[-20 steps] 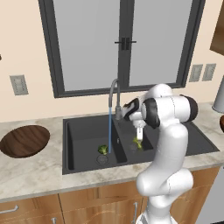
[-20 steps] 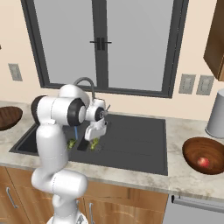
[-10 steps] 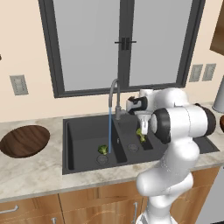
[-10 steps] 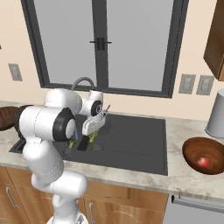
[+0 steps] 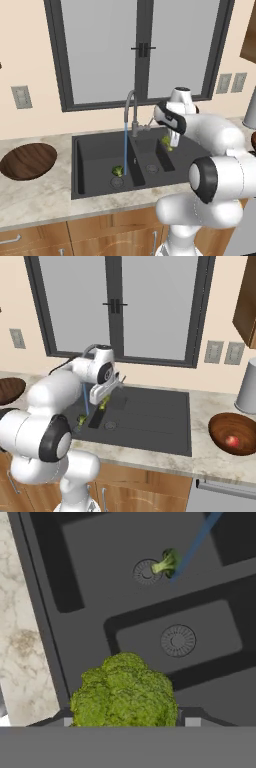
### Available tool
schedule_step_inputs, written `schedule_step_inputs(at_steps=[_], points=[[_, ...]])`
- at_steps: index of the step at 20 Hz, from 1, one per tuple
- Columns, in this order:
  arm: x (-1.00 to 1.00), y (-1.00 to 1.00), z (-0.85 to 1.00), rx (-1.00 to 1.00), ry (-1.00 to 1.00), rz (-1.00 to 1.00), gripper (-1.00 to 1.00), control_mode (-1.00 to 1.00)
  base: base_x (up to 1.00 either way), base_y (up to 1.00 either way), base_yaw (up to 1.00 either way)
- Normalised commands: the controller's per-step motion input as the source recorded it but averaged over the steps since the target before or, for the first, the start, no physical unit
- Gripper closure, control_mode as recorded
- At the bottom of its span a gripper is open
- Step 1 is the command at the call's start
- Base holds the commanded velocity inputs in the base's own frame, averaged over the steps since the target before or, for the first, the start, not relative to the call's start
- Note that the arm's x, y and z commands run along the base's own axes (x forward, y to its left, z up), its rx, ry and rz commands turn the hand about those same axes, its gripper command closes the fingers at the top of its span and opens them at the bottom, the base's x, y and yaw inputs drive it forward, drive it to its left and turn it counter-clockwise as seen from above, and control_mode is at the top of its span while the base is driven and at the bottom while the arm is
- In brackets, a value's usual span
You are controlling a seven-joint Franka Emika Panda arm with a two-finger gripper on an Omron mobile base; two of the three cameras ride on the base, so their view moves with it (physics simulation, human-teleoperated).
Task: Pick the broccolis from the sink and place them in one bowl. Place the peach in the other bowl. Then turn off the sink faucet.
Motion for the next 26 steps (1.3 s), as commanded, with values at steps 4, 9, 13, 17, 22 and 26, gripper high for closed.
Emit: schedule_step_inputs(at_steps=[4,9,13,17,22,26], points=[[-0.54,-0.01,0.82,0.00,-0.17,0.00,1.00,-1.00,0.00,0.00,0.00],[-0.65,0.00,0.69,0.00,-0.17,0.02,1.00,-1.00,0.00,0.00,0.00],[-0.71,0.01,0.47,0.00,-0.16,0.07,1.00,-1.00,0.00,0.00,0.00],[-0.75,0.23,0.27,-0.03,-0.05,0.15,1.00,-1.00,0.00,0.00,0.00],[-0.82,0.54,0.15,-0.07,0.00,0.19,1.00,-1.00,0.00,0.00,0.00],[-0.66,0.71,0.15,-0.06,0.00,0.18,1.00,-1.00,0.00,0.00,0.00]])
